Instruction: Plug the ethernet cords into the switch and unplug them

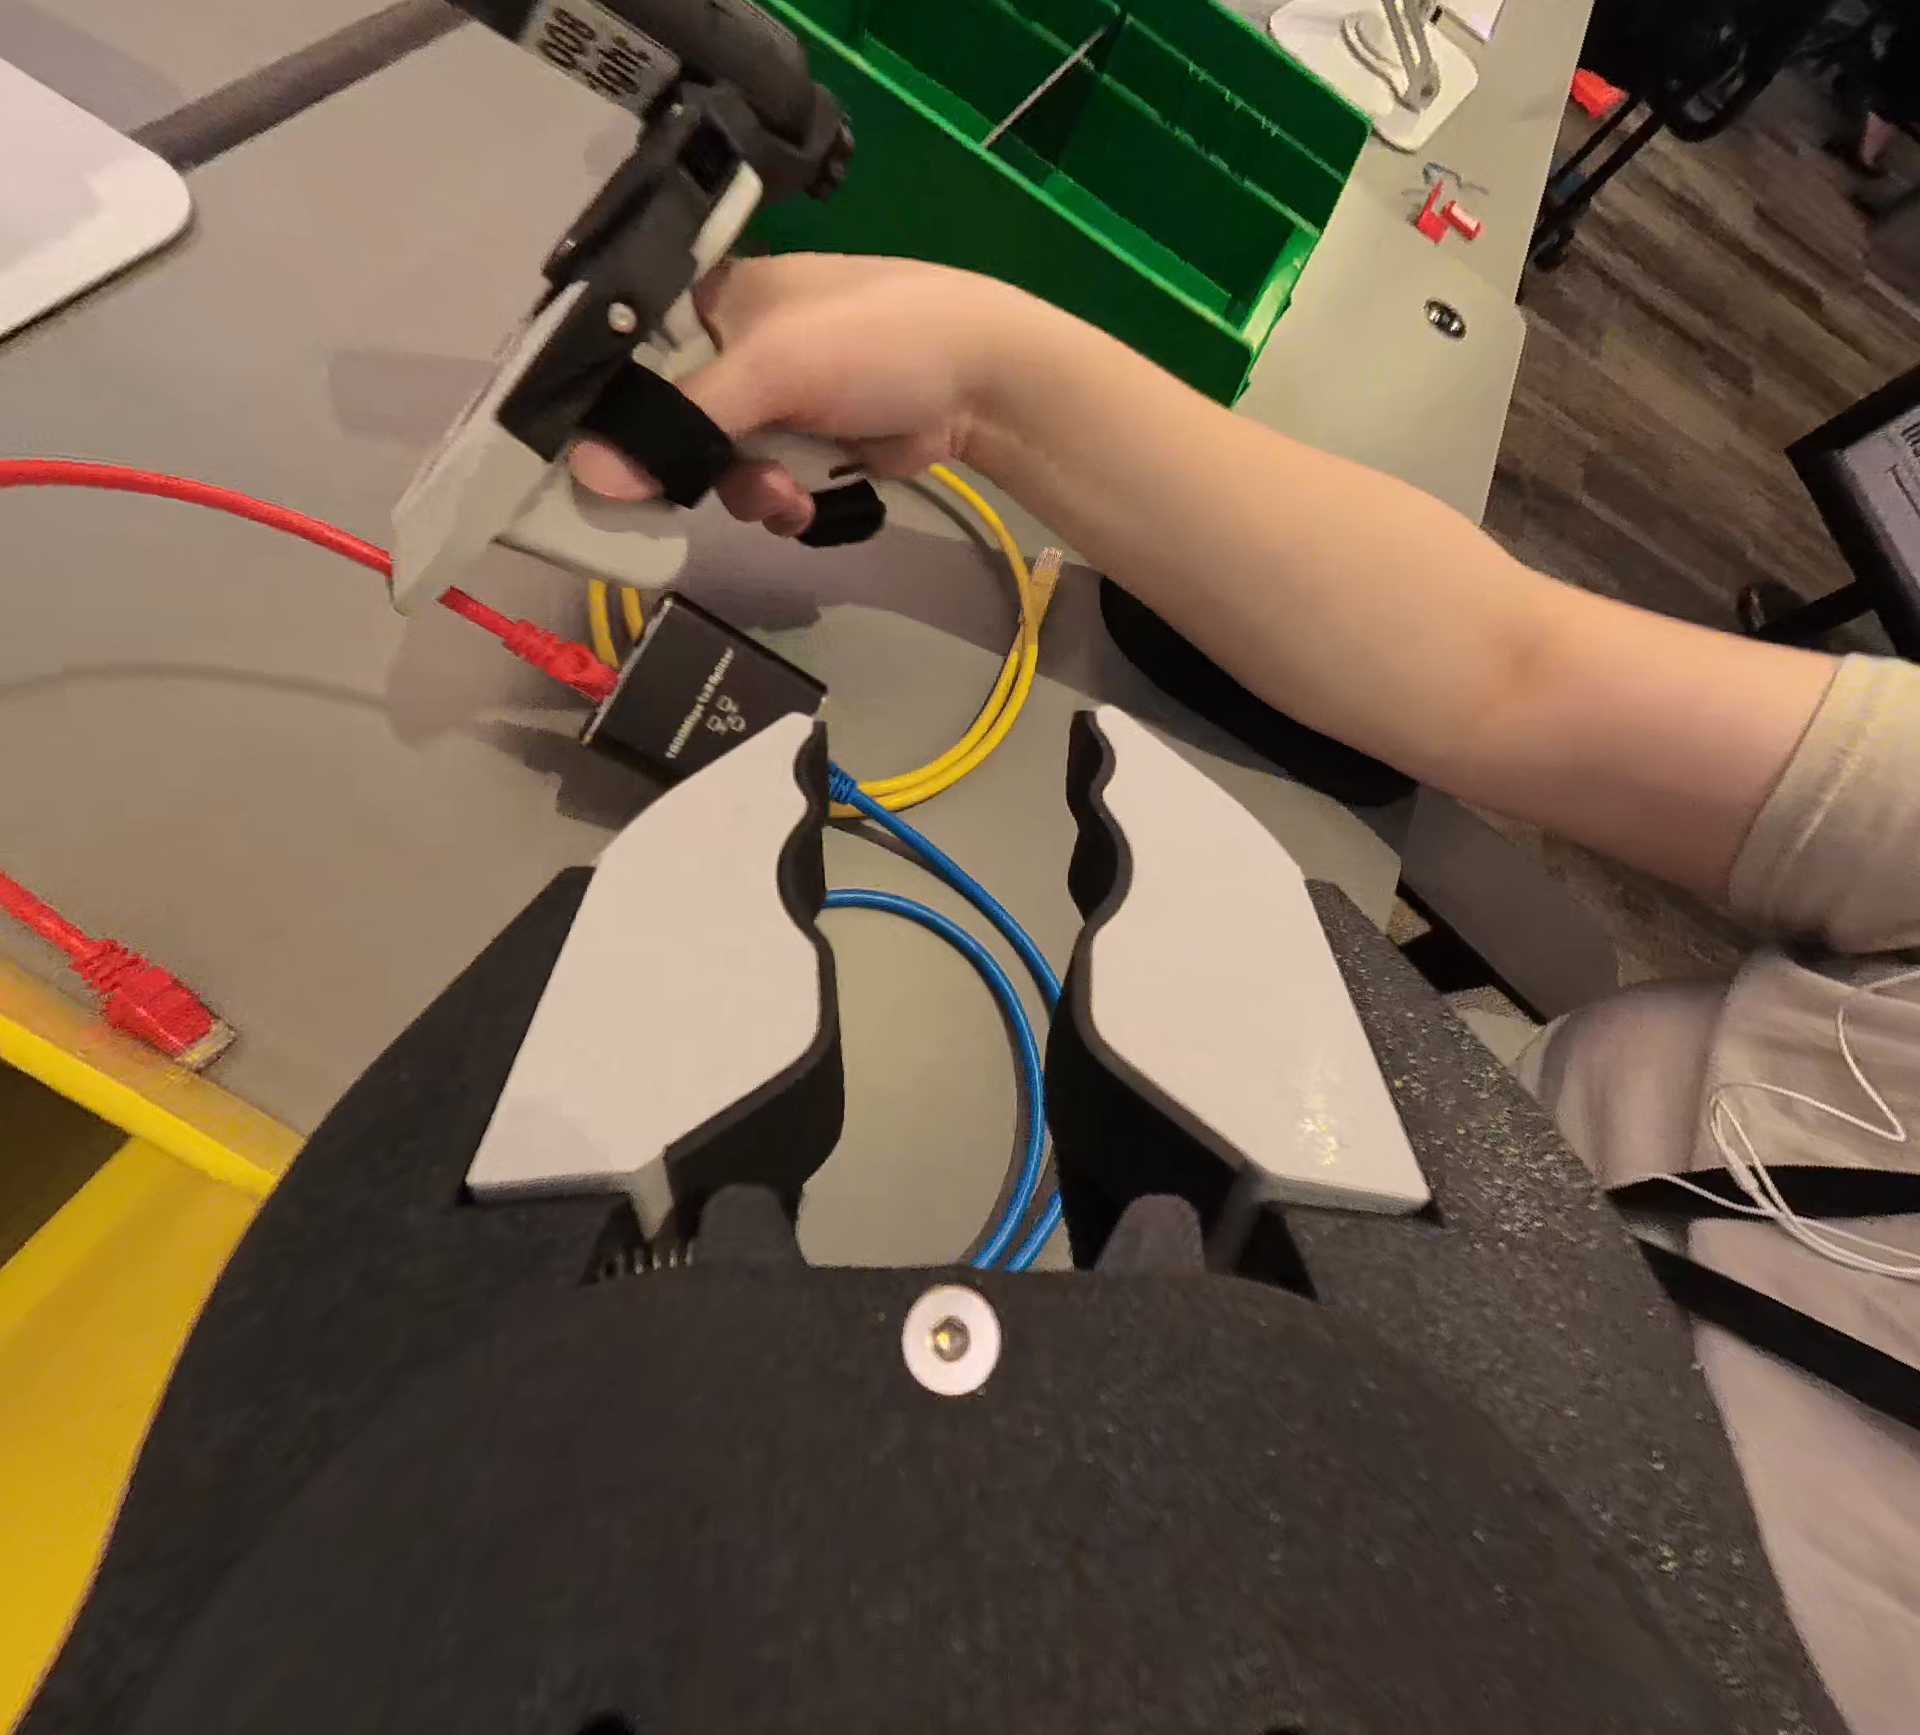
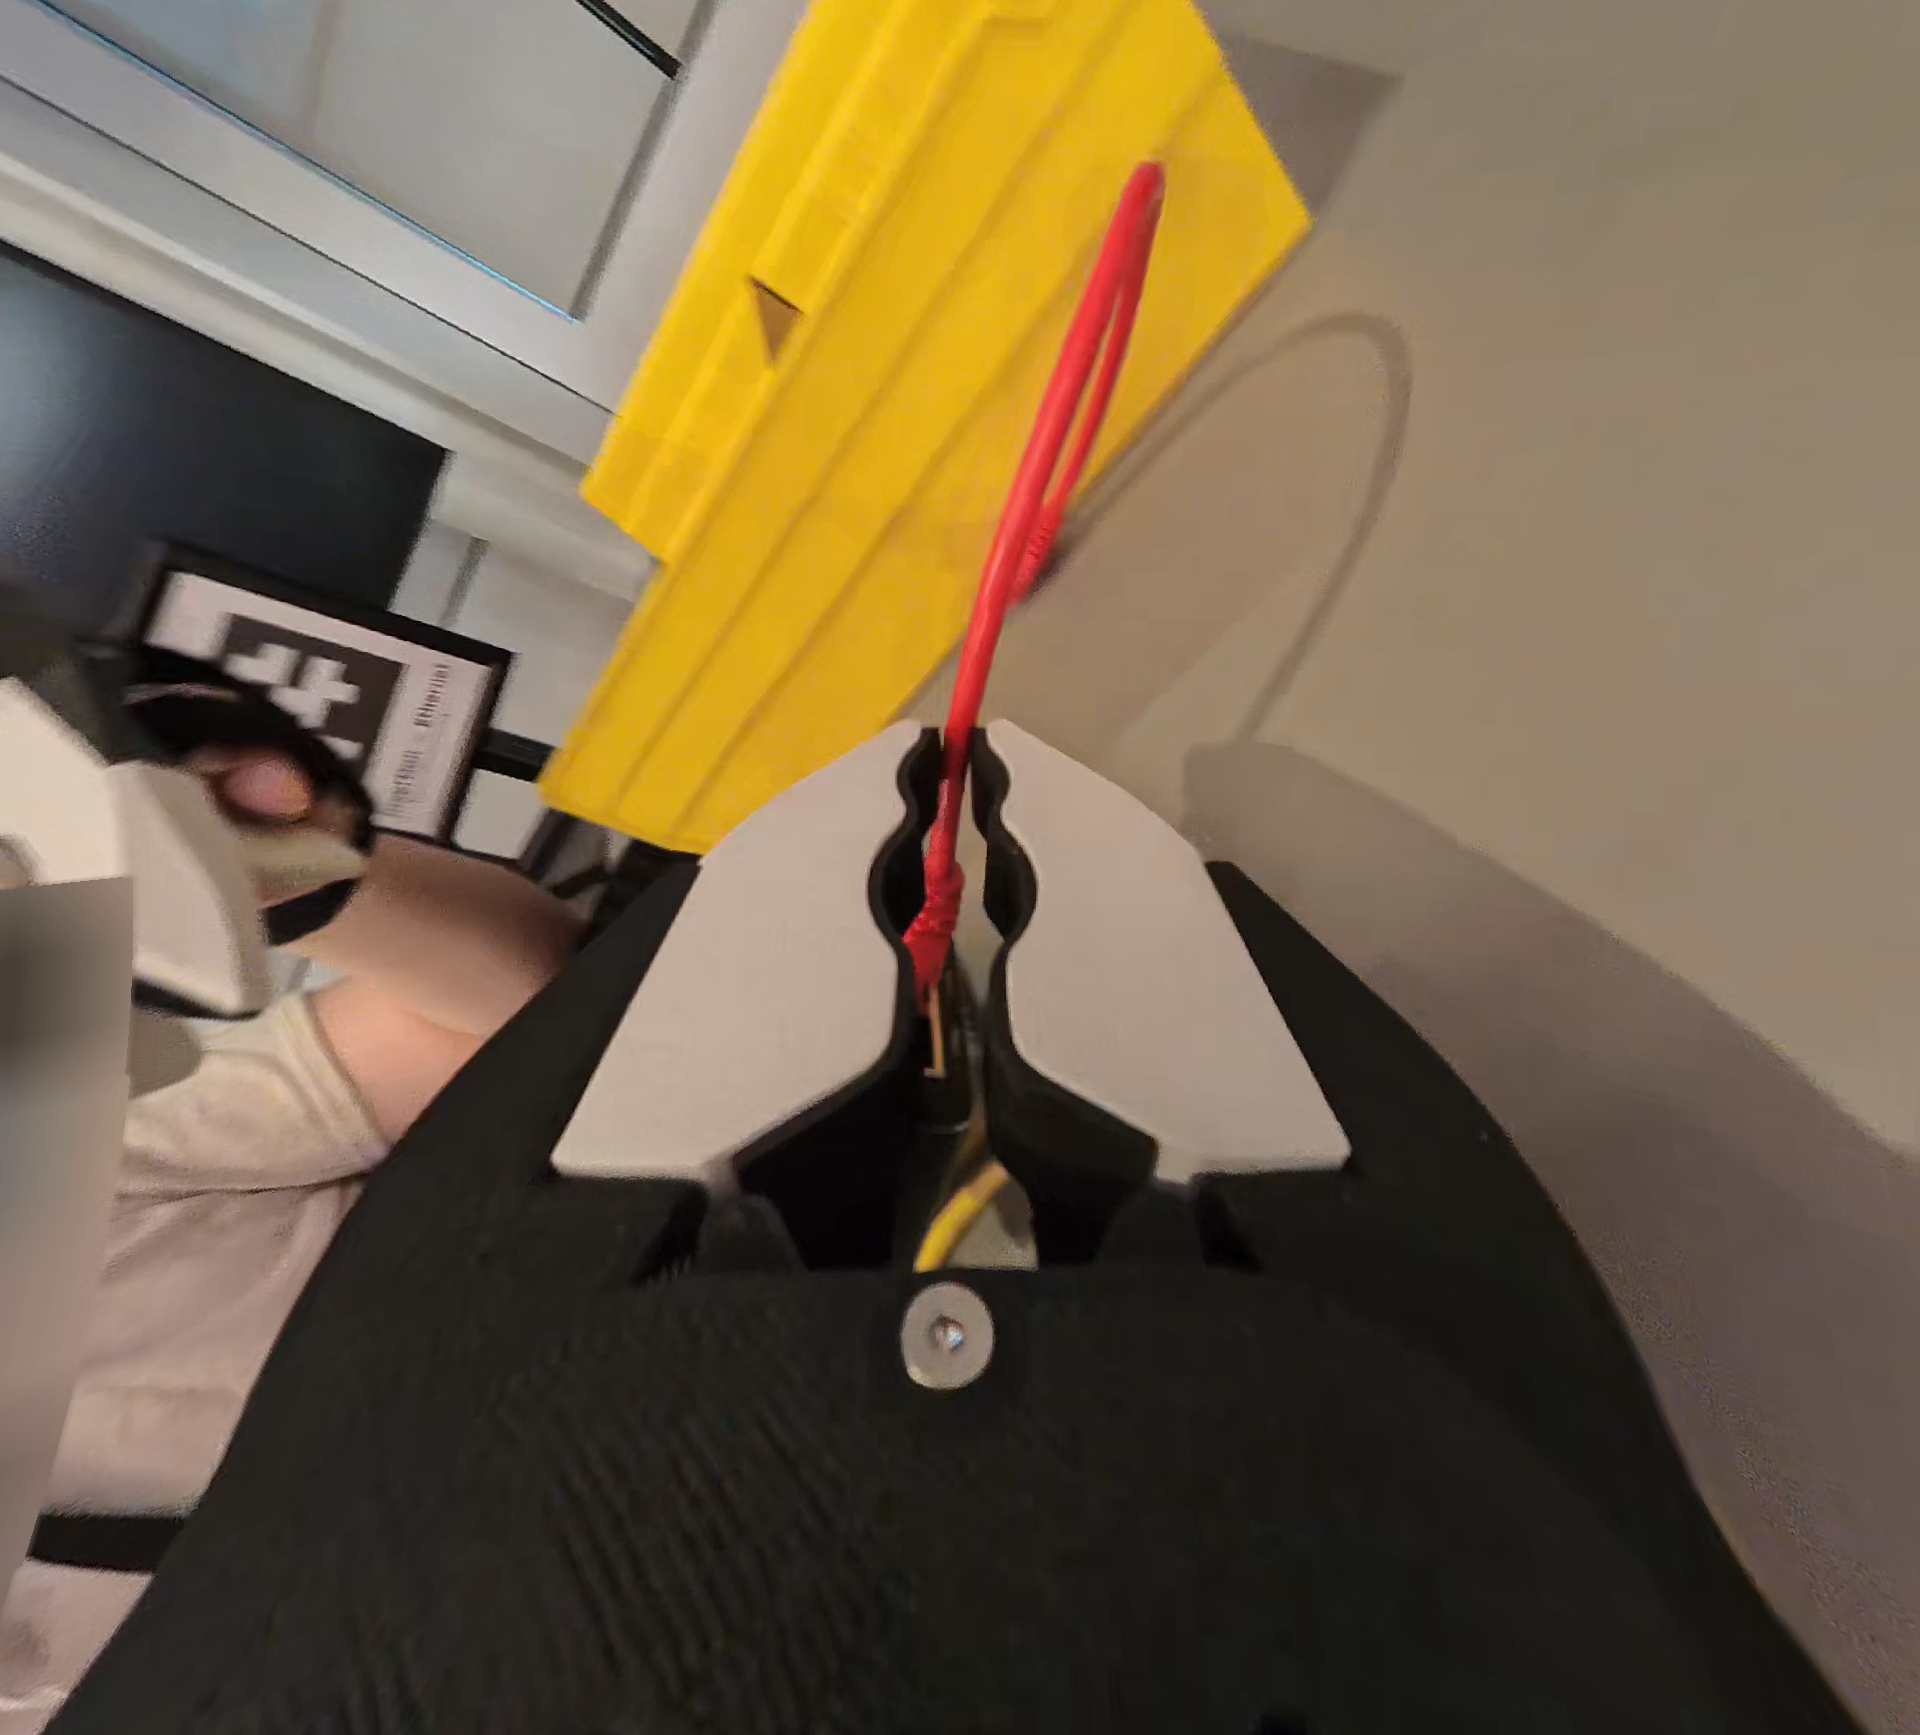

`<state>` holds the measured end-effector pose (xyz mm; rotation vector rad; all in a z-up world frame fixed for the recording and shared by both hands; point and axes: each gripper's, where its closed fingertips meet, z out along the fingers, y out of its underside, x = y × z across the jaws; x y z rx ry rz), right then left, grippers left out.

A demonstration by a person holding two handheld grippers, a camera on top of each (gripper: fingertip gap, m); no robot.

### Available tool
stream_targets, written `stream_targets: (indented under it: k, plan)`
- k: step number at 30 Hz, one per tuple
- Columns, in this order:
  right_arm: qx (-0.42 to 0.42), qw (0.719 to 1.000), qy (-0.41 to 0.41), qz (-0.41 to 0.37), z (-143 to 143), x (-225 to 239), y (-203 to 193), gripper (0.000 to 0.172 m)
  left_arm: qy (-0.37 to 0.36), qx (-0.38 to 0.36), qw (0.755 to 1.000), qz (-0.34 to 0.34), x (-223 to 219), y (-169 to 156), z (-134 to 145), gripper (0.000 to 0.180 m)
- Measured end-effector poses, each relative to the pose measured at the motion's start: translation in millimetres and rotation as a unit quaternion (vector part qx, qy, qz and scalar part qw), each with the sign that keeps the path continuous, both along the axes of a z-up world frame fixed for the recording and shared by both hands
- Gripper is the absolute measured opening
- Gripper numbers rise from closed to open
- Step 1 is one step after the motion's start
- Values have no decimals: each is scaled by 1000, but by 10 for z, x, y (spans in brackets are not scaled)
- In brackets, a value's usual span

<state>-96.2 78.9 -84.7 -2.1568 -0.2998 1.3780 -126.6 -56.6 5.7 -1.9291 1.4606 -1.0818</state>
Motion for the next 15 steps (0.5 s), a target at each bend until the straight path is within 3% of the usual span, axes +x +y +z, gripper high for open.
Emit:
stream_targets:
  k: [5, 8, 12, 15]
  plan:
    - [7, 989, -150, 3, -356, 211, 69, 12, 10, 6, 1000, -2, 2, -1, -125, 43]
    - [43, 973, -225, -4, -397, 364, 101, 28, -9, -9, 1000, -3, 17, 23, -51, 43]
    - [110, 939, -325, -37, -154, 644, 49, 36, -42, -27, 999, -18, 11, -28, 169, 42]
    - [185, 916, -355, -14, 189, 616, -314, 36, -50, -2, 999, -21, -68, -26, 396, 42]
